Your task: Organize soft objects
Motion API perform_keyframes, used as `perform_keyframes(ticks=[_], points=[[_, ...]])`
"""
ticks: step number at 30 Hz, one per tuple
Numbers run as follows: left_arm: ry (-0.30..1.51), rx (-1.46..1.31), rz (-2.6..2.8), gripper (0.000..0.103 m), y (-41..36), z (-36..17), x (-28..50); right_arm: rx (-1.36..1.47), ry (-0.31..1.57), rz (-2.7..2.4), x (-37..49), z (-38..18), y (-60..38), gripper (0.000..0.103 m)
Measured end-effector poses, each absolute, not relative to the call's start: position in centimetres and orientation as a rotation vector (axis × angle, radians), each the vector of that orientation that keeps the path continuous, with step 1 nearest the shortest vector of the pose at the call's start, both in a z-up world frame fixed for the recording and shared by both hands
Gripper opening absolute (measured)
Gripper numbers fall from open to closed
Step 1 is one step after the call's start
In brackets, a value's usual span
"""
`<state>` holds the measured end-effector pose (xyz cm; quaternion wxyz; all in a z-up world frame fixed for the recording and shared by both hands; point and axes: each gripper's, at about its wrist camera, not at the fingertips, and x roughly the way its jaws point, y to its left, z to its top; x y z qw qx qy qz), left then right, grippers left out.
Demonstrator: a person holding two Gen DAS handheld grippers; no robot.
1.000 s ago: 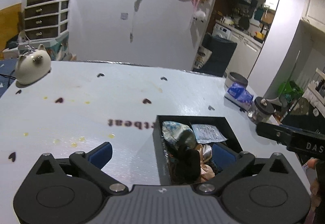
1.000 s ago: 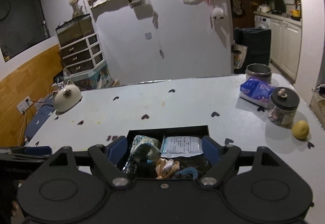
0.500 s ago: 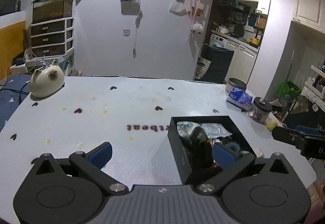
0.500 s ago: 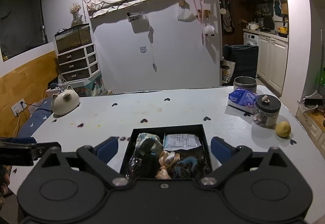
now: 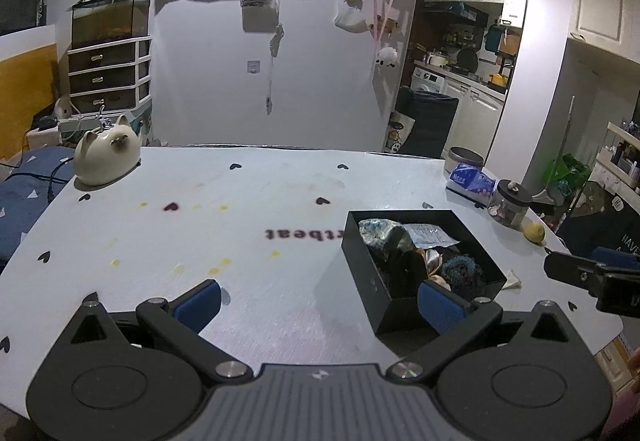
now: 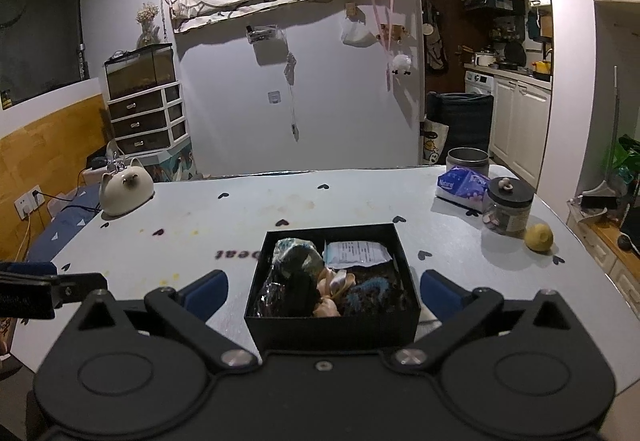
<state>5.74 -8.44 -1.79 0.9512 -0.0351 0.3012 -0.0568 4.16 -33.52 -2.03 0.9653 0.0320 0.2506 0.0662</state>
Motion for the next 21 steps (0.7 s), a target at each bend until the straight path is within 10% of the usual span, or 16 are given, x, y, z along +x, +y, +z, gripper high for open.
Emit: perform_keyframes(ticks=[21], points=[[0.605,-0.074,-0.101,0.103,-7.1,-2.2,2.8,0.068,0.496,0.137,2.3,-2.1,-32.7,0.103]])
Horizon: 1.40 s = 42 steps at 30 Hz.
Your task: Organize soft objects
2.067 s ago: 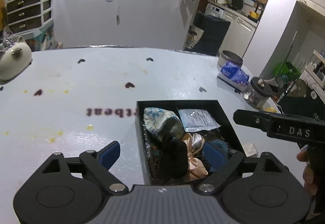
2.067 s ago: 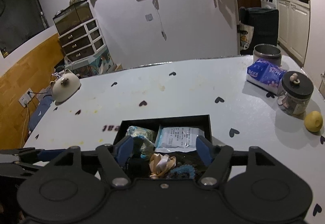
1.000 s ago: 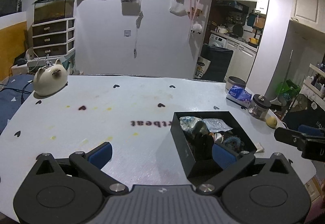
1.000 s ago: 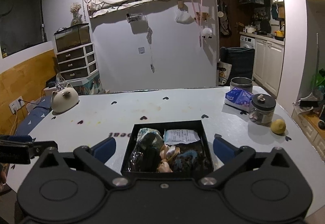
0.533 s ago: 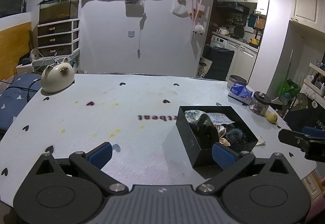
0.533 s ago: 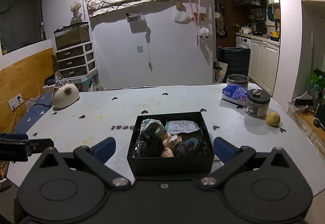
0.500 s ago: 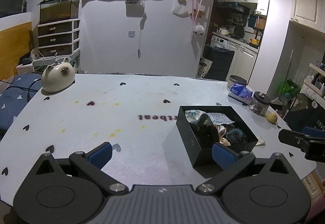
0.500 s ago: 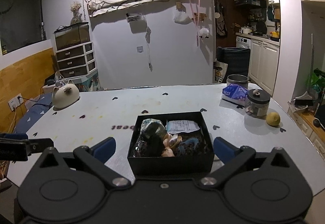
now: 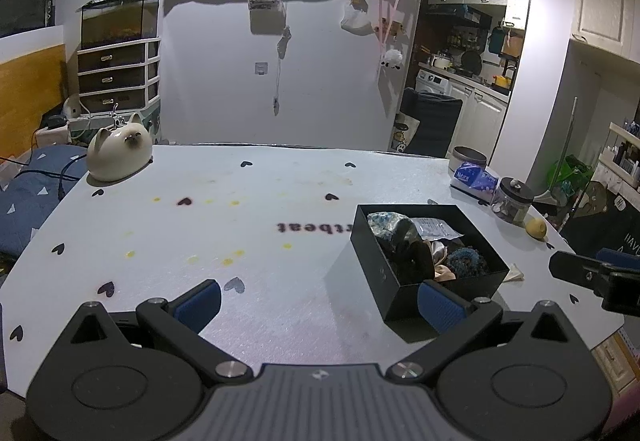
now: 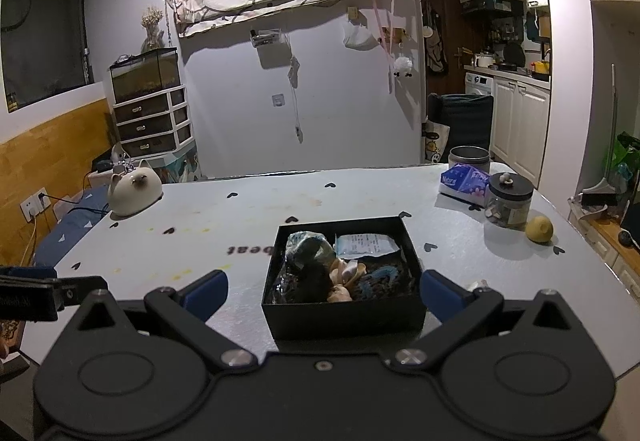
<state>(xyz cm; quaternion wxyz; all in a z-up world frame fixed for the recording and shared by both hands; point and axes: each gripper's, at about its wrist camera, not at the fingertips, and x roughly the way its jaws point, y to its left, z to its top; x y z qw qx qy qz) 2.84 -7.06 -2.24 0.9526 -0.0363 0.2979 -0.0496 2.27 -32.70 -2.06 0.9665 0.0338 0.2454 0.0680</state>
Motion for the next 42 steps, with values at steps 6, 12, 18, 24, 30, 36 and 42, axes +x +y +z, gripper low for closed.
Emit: perform_keyframes(ticks=[6,12,18,24,30,36,42], points=[[0.606,-0.072,-0.102,0.103,-6.99,-2.24,2.76,0.072,0.499,0.133,1.73,-2.11,-32.24,0.103],[0.607,-0.070,-0.098,0.103,-7.07,-2.24,2.77,0.076,0.500,0.130,1.58,-2.13,-32.20,0.103],[0.607,-0.069,-0.098,0.103,-6.83,-2.23,2.45,0.078,0.501,0.130,1.53,-2.17,-32.21,0.103],[0.606,-0.069,-0.099,0.103,-6.88,-2.23,2.44,0.080,0.501,0.131,1.50,-2.14,-32.21,0.103],[0.606,-0.068,-0.098,0.103,-7.06,-2.18,2.62,0.080,0.501,0.131,1.55,-2.09,-32.24,0.103],[0.606,-0.068,-0.097,0.103,-7.10,-2.18,2.62,0.080,0.501,0.133,1.50,-2.03,-32.24,0.103],[0.604,-0.067,-0.098,0.103,-6.87,-2.06,2.15,0.080,0.501,0.132,1.47,-2.06,-32.21,0.103]])
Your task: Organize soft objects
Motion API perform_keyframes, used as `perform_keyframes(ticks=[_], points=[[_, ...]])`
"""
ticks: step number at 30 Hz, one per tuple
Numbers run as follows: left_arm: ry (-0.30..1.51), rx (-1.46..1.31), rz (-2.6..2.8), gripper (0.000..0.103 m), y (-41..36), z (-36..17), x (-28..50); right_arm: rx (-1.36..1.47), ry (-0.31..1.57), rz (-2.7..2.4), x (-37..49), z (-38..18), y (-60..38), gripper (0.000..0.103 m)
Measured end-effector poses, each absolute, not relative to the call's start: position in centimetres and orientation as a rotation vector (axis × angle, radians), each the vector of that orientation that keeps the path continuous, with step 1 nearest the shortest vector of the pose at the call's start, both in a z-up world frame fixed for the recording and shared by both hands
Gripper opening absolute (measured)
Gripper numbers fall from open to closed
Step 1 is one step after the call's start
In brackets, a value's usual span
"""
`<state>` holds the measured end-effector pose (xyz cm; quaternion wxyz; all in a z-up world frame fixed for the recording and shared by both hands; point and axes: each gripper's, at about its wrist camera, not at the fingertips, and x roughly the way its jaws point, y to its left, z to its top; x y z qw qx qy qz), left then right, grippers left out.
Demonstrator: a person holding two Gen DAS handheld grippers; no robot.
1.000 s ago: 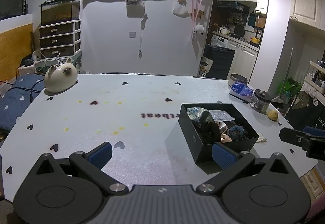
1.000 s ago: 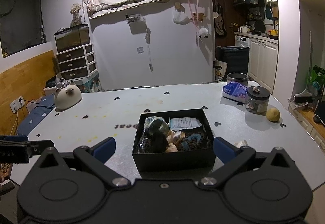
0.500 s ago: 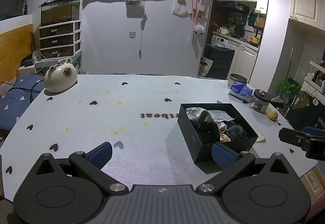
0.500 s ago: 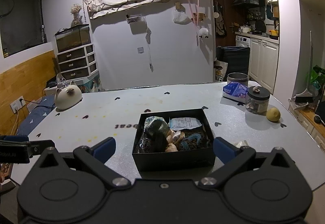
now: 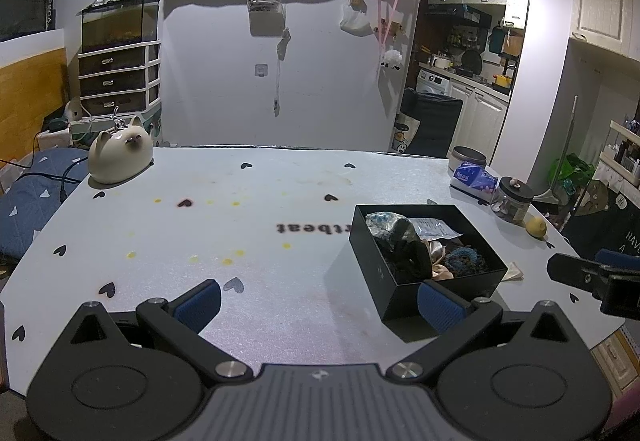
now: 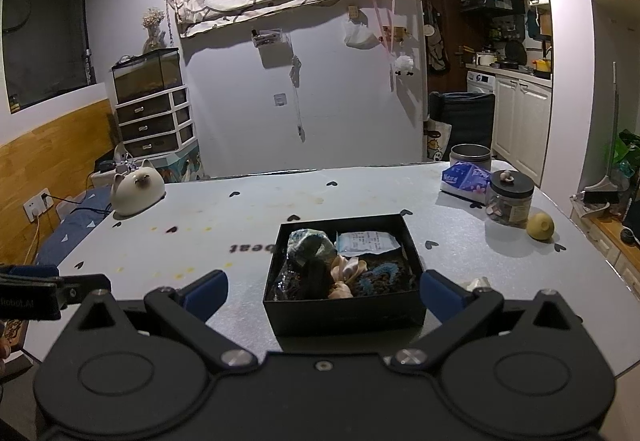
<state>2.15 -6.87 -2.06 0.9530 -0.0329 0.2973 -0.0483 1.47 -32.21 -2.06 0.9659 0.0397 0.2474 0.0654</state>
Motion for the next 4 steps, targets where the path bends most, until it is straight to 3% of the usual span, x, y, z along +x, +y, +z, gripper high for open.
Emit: perform_keyframes(ticks=[4], points=[[0.605,-0.065,-0.096,0.103,-6.90,-1.92,2.19,0.080,0.500,0.131,1.47,-2.07,-32.20,0.103]])
